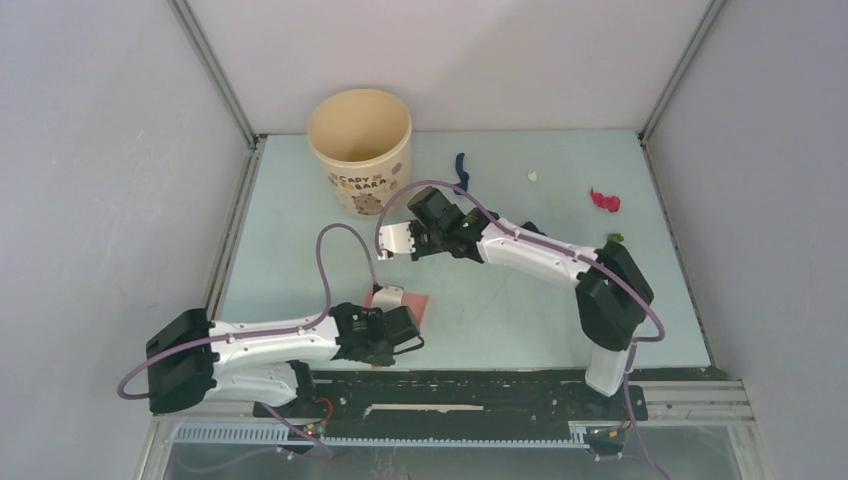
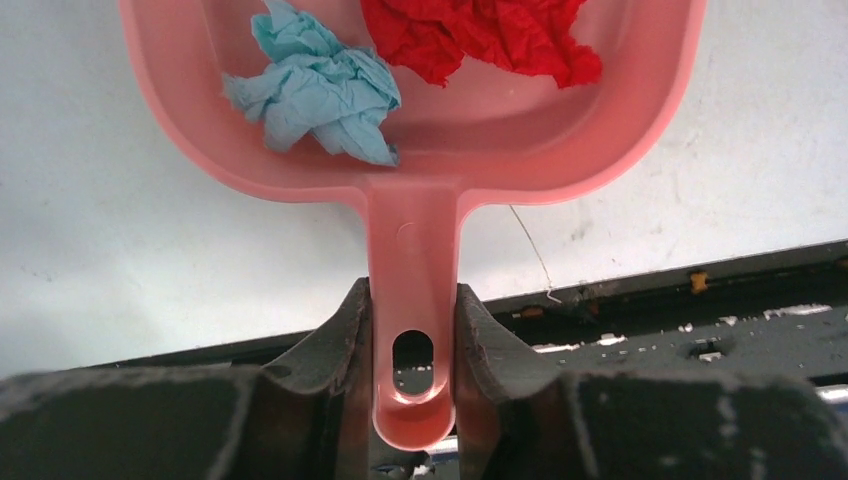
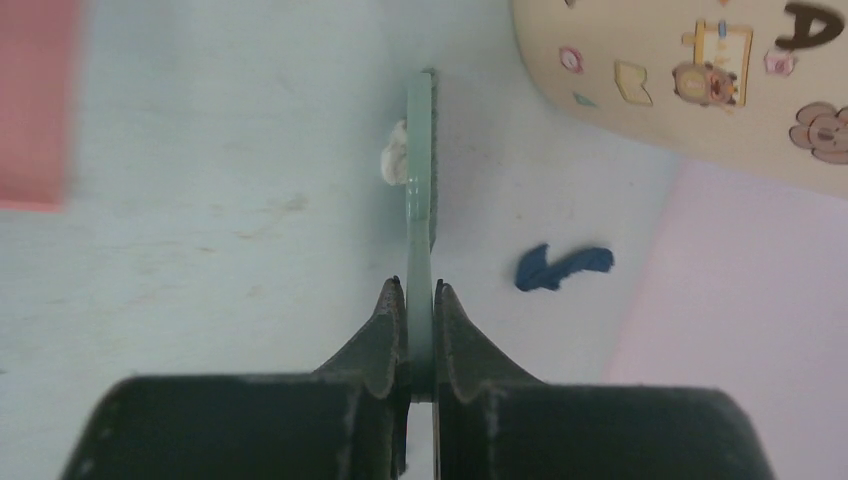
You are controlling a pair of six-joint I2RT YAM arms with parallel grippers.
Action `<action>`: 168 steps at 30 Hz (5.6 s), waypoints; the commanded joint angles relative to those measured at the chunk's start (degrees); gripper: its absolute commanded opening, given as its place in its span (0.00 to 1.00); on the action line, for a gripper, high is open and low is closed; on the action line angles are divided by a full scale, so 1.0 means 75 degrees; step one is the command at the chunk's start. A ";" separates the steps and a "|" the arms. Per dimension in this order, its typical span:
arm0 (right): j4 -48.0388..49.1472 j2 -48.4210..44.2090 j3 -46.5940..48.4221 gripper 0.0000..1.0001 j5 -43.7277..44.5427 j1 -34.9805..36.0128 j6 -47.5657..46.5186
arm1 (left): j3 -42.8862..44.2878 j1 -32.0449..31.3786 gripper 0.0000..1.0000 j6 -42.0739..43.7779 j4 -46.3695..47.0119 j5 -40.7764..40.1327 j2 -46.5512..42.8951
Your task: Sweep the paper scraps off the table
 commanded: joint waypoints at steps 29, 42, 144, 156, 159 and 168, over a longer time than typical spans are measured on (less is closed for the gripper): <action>-0.2300 -0.2577 0.0047 0.00 -0.1210 -0.0604 0.4511 | 0.0674 -0.0094 0.00 0.0687 -0.1583 0.1868 -0.1185; -0.1964 -0.1951 -0.0054 0.00 -0.0290 -0.0366 0.5326 | 0.0983 -0.0410 0.00 0.1151 -0.1451 0.2187 0.0882; -0.3299 0.0107 0.4129 0.00 -0.1182 -0.4119 0.5544 | 0.1216 -0.1532 0.26 0.0536 0.1127 -0.1321 0.0786; -0.0826 0.3498 0.6389 0.00 0.1272 -0.3191 0.1684 | 0.1163 -0.0136 0.00 0.0288 0.1117 -0.0907 0.0604; -0.0311 0.3907 0.6298 0.00 0.1445 -0.2943 0.1062 | 0.1389 0.0191 0.00 0.0715 0.1187 -0.0697 0.0855; -0.0180 0.2165 0.3188 0.00 0.0902 -0.2036 0.1484 | 0.1890 0.0668 0.00 0.1706 0.0819 -0.0030 0.1477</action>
